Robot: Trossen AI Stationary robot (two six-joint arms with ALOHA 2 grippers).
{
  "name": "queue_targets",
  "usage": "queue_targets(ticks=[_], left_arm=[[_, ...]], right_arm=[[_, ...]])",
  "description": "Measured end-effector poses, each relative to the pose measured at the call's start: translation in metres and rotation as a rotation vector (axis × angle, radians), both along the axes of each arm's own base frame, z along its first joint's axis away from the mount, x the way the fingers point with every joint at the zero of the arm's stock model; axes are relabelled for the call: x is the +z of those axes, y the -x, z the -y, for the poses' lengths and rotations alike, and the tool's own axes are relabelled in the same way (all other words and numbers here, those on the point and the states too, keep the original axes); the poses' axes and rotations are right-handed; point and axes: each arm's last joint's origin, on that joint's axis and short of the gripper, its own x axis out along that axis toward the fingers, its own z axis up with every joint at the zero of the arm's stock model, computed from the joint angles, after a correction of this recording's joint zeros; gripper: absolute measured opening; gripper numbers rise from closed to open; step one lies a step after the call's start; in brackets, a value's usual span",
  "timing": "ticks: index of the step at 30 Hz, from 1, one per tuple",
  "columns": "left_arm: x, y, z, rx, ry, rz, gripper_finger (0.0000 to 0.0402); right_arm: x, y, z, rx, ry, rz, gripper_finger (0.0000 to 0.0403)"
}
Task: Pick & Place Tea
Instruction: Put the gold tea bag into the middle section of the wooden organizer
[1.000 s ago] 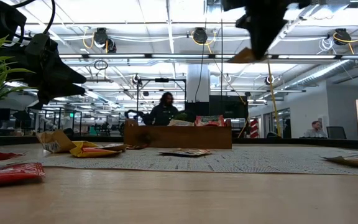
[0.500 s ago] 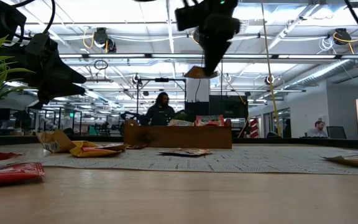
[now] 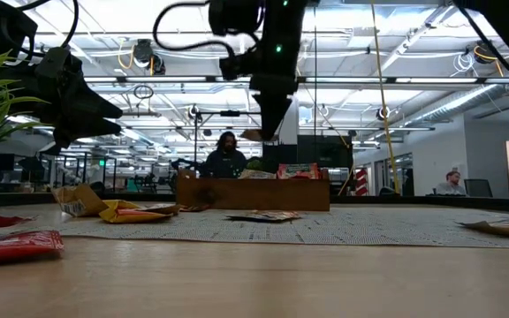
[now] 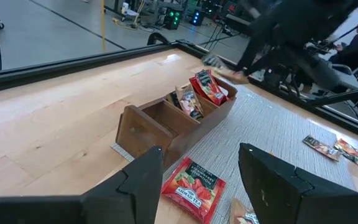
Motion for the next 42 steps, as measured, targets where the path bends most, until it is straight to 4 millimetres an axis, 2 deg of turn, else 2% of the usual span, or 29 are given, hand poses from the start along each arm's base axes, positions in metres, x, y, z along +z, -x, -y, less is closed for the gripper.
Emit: queue_targets(ticks=[14, 25, 38, 42], left_arm=[[0.0, 0.0, 0.0, 0.0, 0.0, 0.0, 0.0212], [0.0, 0.0, 0.0, 0.0, 0.0, 0.0, 0.0212], [0.0, 0.0, 0.0, 0.0, 0.0, 0.0, 0.0212], [0.0, 0.0, 0.0, 0.0, 0.0, 0.0, 0.0212]], right_arm=[[-0.038, -0.014, 0.026, -0.047, 0.038, -0.035, 0.0005], [-0.039, -0.019, 0.031, -0.034, 0.078, 0.0, 0.0005], [-0.039, -0.02, 0.031, -0.036, 0.078, 0.016, 0.005], [-0.048, -0.016, 0.03, -0.037, 0.072, -0.015, 0.0068]])
